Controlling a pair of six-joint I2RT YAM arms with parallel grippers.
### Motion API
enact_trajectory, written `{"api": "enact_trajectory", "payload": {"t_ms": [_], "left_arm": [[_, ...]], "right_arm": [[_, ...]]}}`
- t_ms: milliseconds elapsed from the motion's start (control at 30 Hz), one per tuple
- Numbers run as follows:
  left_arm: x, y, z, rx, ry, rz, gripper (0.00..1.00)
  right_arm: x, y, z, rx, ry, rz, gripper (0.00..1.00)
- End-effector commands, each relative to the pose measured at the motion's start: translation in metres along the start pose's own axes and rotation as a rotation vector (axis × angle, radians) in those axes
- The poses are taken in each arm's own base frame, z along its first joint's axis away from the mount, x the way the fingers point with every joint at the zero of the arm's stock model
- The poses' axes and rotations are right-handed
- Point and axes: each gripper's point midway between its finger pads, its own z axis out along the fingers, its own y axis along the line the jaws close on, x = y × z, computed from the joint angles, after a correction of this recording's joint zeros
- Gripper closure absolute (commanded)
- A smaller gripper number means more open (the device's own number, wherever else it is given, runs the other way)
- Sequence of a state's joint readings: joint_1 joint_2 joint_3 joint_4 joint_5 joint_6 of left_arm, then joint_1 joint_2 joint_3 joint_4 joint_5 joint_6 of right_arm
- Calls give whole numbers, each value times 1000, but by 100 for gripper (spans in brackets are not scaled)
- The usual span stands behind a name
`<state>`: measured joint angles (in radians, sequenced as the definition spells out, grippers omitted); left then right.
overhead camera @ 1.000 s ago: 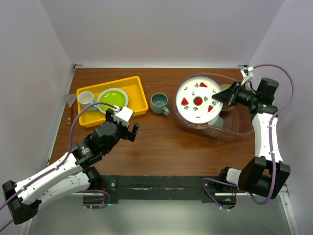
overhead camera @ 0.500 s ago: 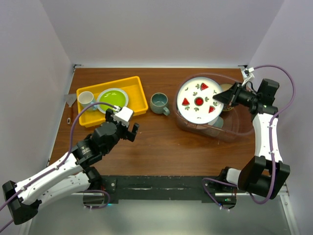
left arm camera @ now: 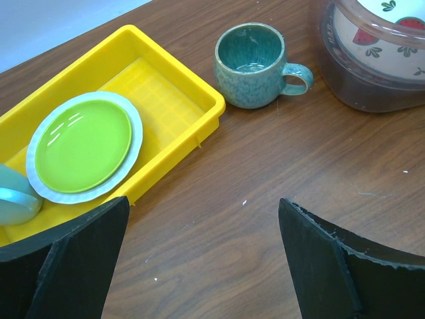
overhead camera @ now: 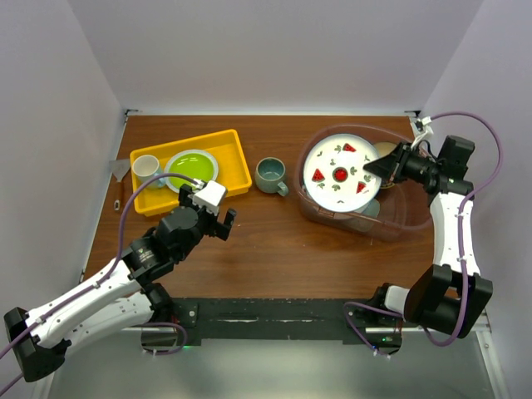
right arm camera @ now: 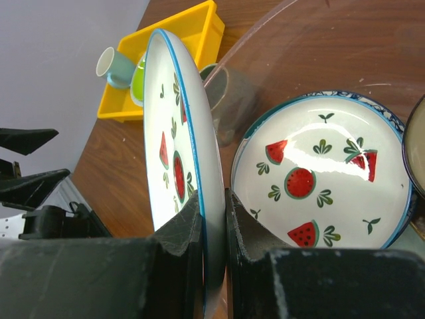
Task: Place the mixed dishes into the plastic bin
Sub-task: Place the plate in the plastic bin.
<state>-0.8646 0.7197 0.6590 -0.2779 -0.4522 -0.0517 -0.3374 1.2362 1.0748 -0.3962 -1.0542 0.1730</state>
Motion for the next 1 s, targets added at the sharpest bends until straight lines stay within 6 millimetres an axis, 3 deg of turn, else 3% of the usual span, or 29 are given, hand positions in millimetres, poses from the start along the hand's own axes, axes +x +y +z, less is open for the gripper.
{"api": "enact_trajectory", "payload": {"t_ms": [0,967], "left_arm": [[-10,0,1,0,-39,-31,0],[-9,1,1,0,-35,-31,0]], "right_arm": [[-12,12,-6,-28,-32,-59,100],[-7,-4,-4,28,-16,-41,100]]}}
